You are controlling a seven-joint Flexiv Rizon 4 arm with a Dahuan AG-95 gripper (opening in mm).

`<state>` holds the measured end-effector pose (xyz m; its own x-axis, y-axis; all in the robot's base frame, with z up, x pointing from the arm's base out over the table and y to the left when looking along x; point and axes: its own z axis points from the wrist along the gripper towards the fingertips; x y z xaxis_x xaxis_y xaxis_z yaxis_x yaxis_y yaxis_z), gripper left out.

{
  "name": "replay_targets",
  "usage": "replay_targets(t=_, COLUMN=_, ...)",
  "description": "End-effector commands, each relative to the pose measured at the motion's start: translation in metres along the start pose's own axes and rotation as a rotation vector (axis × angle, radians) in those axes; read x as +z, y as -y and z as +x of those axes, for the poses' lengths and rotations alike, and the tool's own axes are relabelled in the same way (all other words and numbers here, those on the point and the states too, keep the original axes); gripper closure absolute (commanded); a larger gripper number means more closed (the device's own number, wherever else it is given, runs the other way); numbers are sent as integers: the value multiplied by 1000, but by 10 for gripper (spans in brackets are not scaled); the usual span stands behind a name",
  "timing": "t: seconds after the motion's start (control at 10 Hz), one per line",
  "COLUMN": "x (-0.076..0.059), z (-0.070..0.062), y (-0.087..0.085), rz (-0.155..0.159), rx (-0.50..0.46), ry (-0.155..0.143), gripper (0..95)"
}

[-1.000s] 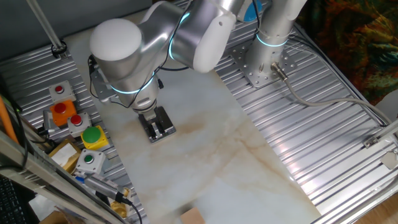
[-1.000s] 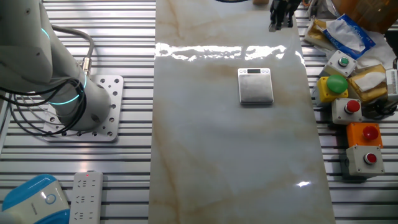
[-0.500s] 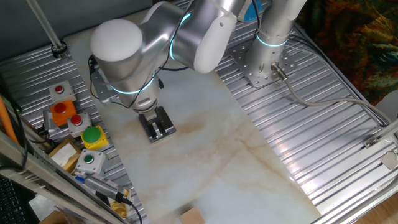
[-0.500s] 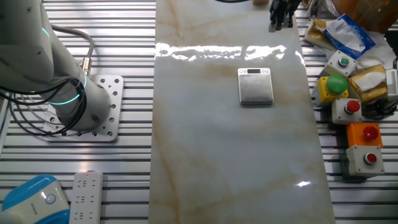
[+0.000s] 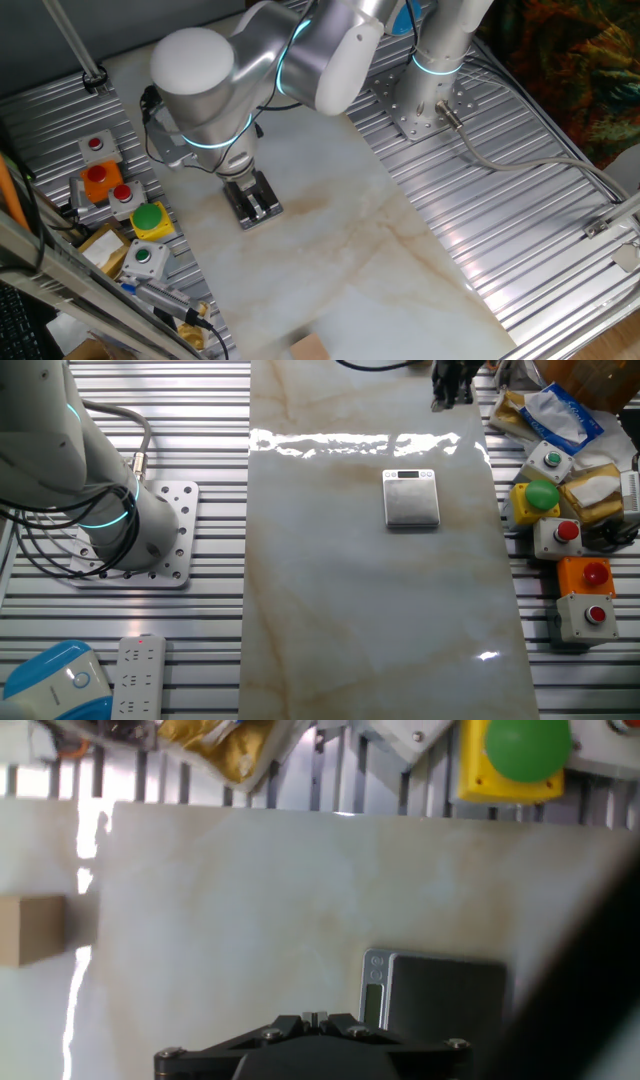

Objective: Place the block on the scale

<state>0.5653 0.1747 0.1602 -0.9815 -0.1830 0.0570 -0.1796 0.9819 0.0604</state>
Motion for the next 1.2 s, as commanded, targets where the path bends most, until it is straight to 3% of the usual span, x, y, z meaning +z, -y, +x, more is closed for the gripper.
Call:
replay_targets(t=0.1, x=0, z=0, y=0, rz=-9, rx=-146, ry=-10, gripper=950)
replay_targets(t=1.2, x=4, z=3, y=-2, rz=-11, rx=-175, ry=-13, gripper=950)
